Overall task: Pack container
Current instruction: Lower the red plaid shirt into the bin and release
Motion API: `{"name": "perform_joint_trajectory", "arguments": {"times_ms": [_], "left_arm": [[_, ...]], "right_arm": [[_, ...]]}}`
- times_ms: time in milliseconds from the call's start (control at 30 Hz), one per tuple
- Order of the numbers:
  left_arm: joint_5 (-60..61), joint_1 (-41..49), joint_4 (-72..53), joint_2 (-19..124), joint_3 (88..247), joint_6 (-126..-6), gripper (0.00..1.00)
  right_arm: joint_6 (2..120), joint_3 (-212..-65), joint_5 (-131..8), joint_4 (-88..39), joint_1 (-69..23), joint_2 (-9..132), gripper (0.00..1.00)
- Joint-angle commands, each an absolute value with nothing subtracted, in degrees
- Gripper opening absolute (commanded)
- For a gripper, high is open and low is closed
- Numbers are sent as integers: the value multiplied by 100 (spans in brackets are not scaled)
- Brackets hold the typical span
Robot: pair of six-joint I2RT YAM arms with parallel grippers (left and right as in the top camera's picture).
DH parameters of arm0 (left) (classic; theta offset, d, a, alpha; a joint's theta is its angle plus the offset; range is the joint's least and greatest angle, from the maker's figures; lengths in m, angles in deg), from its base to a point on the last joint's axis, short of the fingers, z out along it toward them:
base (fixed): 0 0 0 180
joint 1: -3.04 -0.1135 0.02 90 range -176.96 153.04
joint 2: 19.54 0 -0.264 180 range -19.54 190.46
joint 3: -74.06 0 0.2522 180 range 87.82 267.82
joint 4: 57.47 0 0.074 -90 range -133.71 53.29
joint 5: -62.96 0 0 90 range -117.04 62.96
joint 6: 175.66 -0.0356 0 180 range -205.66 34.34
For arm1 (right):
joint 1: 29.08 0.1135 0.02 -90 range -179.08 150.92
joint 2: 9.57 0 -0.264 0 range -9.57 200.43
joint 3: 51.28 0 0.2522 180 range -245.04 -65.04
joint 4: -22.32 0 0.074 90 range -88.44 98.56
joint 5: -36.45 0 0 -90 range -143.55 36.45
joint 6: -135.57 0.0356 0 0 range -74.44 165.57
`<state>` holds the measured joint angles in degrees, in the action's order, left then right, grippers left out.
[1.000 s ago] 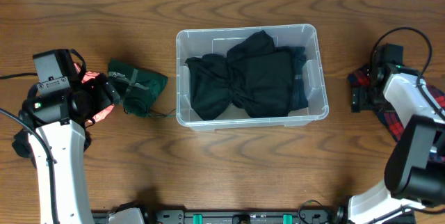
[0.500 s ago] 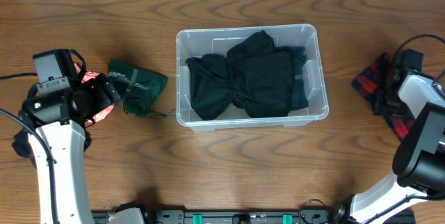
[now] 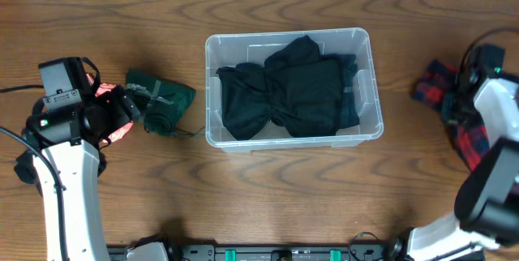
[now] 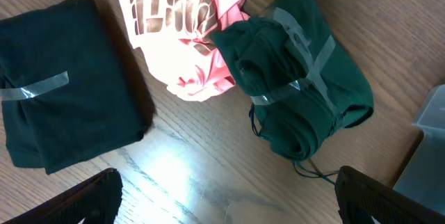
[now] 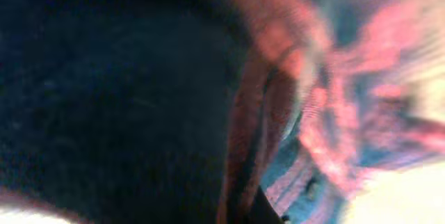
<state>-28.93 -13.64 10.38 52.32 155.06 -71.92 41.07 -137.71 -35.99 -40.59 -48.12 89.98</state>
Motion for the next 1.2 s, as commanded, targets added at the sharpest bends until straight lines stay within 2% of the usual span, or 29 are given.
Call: {"name": "perform_joint_trajectory", "arguments": {"times_ms": [0,233,533,800,1100,1133,1167], "left_arm": [[-2924,-1389,1068,5249,15631,-7140,98],[-2921,-1386,1066,5249,15631,-7140,98],[-2921,-1386,1068,5249,15631,-7140,98],[-2921,-1389,1066,5249,15631,-7140,98],[-2921,-1386,1066,5249,15631,-7140,98],[-2921,-1386,1066,5249,15631,-7140,98],[-2921,-1386,1068,5249,15631,-7140,98]], "right_arm": [[4166,-14542,-3774,-4234,-4312,7953,1],[4075,-14905,-3752,-4395,-2657,6768,1],[5386,-14866,-3643,-4507,-347,6952,1],[6057,-14866,-3647,-4603,890,8012,1],[6933,-14863,-3752,-4791,1596,9054,1],[6929,-14863,-3748,-4786,1629,9105,4],[6907,-14866,-3724,-4780,1640,9120,23]]}}
